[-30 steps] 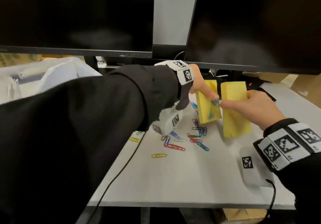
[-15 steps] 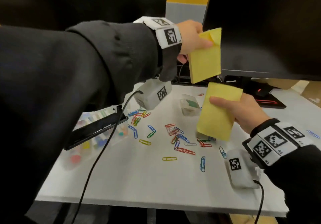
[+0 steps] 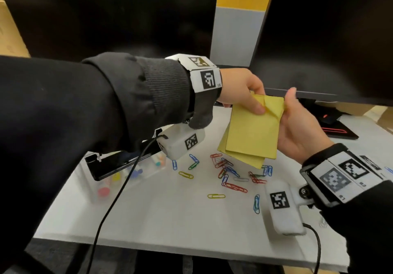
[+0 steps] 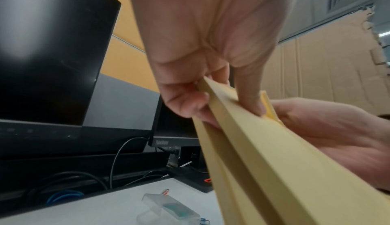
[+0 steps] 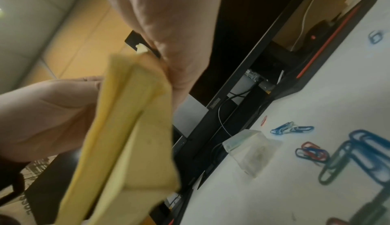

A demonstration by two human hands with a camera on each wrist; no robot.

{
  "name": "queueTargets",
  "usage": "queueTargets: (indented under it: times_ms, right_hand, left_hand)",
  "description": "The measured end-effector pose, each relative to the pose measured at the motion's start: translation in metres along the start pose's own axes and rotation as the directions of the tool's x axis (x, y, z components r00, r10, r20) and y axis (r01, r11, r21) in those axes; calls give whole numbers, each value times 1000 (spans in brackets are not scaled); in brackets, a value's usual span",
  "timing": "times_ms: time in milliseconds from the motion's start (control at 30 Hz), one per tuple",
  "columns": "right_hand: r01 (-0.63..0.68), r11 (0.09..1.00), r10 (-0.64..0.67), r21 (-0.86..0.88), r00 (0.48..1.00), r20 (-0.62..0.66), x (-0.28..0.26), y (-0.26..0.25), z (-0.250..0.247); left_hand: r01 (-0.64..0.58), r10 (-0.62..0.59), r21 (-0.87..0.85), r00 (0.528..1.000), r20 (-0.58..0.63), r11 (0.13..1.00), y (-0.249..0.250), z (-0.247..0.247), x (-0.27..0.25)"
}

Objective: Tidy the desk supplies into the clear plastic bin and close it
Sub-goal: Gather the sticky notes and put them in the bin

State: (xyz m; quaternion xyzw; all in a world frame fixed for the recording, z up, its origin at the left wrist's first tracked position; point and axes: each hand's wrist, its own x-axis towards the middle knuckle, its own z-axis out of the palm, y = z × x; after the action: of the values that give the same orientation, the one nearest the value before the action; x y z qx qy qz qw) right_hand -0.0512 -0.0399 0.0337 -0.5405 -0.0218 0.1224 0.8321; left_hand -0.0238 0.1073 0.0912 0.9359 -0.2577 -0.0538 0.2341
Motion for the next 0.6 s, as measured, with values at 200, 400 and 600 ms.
queueTargets:
  times_ms: [200,400,600]
  right_hand:
    - [169,963,-125,-211,970,207,-9,0,6]
    - [212,937,-147,-278,960,237,-14,2,14]
    - [251,942,-220,-222,963,155,-12,8,33]
  left_hand:
    - [-99,104,143,994,-28,985,-2,-3,-9]
    - [-81,97,134,988,-122,988,-4,-19,-19]
    - [74,-65,174,996,-61,982,0,-42,-30]
